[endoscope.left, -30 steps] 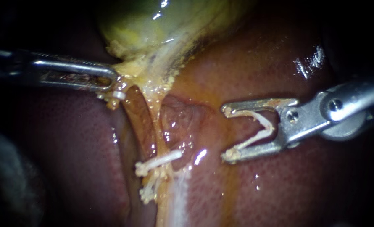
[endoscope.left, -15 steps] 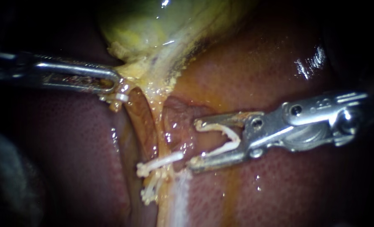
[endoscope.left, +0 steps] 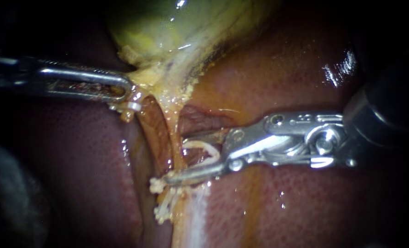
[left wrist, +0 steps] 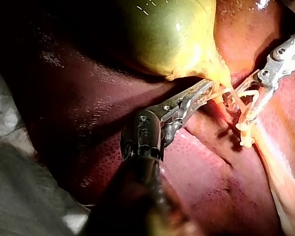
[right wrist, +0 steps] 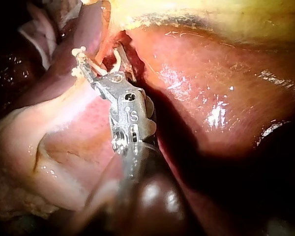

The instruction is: Clipping second clip right tube

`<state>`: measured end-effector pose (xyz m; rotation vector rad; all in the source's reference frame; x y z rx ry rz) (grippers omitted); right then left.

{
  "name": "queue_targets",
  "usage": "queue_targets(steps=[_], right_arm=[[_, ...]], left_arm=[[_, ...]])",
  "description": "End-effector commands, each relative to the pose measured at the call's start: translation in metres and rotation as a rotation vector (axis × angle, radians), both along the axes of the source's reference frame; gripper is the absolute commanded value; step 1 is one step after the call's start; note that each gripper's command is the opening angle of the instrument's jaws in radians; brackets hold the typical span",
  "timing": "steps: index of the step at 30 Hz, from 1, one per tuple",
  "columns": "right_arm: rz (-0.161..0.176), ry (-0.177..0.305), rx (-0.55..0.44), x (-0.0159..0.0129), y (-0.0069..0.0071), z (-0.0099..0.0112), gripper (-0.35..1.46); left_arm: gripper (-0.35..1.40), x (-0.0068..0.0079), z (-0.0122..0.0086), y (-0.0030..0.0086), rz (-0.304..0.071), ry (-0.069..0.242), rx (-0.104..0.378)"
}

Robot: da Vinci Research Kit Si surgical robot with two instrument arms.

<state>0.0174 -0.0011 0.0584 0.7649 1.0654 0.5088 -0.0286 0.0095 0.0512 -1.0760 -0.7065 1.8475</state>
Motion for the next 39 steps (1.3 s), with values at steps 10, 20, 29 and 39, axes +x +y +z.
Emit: queue_targets(steps=[10, 20, 29, 39], right_arm=[[0.053, 0.088, 0.093, 0.0010, -0.0006, 0.0004, 0.50], [0.021, 0.147, 0.148, 0.0014, -0.0016, -0.0007, 0.48], [-0.019, 0.177, 0.182, 0.0017, -0.0023, -0.0032, 0.42], [-0.008, 0.170, 0.203, 0.0018, -0.0017, -0.0042, 0.02]], left_arm=[[-0.35, -0.0001, 0.0000, 0.0000, -0.001, 0.001, 0.000], [-0.35, -0.0001, 0.0000, 0.0000, -0.001, 0.001, 0.000], [-0.35, -0.0001, 0.0000, 0.0000, -0.001, 0.001, 0.000], [-0.35, -0.0001, 0.0000, 0.0000, -0.001, 0.001, 0.001]])
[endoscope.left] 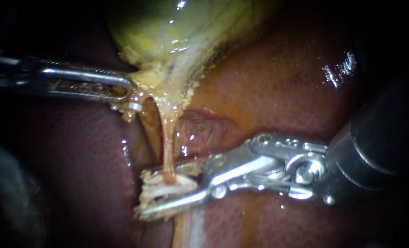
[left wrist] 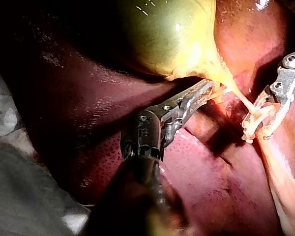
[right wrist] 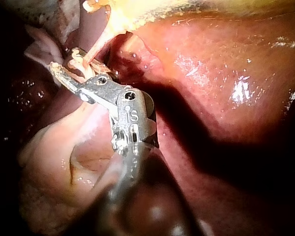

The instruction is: Clipping second clip right tube

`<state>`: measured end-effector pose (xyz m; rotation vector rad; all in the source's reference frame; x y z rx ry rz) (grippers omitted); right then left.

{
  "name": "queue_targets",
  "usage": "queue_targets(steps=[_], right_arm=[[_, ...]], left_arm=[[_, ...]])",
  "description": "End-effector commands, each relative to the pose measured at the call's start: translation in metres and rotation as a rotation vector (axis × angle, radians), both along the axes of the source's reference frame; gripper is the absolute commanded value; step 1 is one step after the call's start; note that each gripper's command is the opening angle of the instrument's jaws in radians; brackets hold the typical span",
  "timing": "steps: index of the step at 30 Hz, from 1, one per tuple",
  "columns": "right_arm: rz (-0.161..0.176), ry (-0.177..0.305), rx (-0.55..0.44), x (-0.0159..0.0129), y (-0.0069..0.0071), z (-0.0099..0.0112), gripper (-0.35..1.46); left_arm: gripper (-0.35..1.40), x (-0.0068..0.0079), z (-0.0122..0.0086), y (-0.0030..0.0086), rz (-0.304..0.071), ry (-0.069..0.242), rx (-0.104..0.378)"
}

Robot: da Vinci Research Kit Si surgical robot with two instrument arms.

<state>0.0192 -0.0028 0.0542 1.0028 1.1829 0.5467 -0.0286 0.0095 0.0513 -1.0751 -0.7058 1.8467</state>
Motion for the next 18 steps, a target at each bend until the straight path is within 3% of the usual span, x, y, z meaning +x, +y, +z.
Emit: queue_targets(steps=[1, 7, 18], right_arm=[[0.007, -0.011, 0.019, -0.0001, 0.0000, -0.0001, -0.02], [0.006, -0.019, 0.041, -0.0004, -0.0001, -0.0003, -0.35], [-0.003, -0.044, 0.063, -0.0009, -0.0002, -0.0004, -0.35]], left_arm=[[-0.35, 0.0000, 0.0000, 0.0000, 0.000, 0.000, 0.000], [-0.35, 0.0000, 0.0000, 0.0000, 0.000, 0.000, 0.000], [-0.35, 0.0000, 0.0000, 0.0000, 0.000, 0.000, 0.000]])
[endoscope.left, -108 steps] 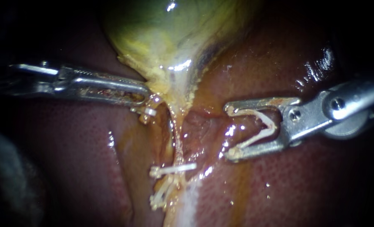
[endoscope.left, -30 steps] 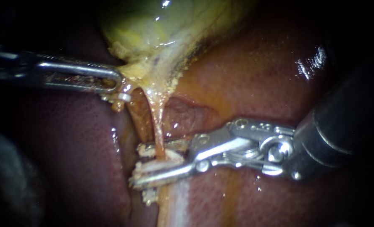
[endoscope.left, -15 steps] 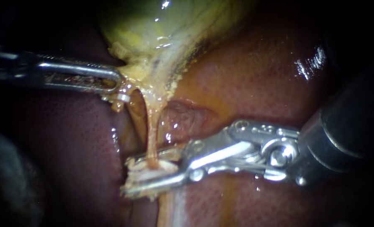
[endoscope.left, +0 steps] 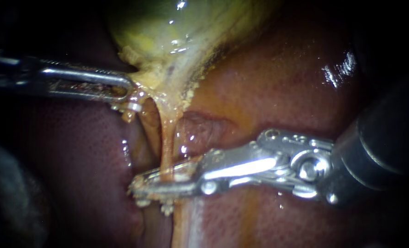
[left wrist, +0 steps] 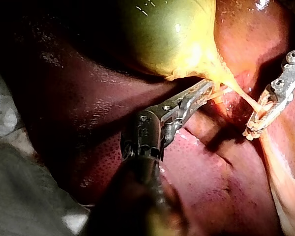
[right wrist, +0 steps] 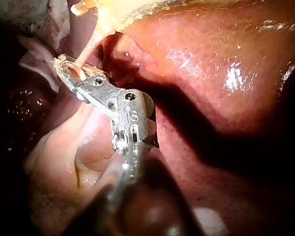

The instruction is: Clipping second clip right tube

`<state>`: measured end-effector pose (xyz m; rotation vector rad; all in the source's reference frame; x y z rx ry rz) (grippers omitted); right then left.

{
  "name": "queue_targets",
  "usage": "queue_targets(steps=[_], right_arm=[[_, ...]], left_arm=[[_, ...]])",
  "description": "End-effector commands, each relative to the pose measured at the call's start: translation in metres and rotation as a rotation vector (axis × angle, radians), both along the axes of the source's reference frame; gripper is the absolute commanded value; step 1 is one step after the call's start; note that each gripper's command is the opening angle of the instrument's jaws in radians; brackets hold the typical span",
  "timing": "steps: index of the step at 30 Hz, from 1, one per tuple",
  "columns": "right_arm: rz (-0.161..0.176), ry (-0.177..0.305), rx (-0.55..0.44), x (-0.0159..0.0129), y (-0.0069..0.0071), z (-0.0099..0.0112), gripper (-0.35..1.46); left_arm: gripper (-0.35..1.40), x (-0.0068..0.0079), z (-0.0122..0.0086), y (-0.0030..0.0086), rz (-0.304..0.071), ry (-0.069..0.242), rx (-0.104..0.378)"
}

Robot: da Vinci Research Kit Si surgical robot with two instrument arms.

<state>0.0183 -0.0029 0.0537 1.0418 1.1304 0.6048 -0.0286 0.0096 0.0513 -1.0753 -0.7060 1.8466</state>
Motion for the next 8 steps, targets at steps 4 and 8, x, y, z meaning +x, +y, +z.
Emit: queue_targets(steps=[4, 8], right_arm=[[0.000, 0.000, -0.002, 0.0000, 0.0000, 0.0002, -0.35], [0.001, -0.003, 0.002, -0.0001, -0.0002, 0.0001, -0.35]], left_arm=[[-0.35, 0.0000, 0.0000, 0.0000, 0.000, 0.000, 0.000], [-0.35, 0.0000, 0.0000, 0.0001, 0.000, 0.000, 0.000]])
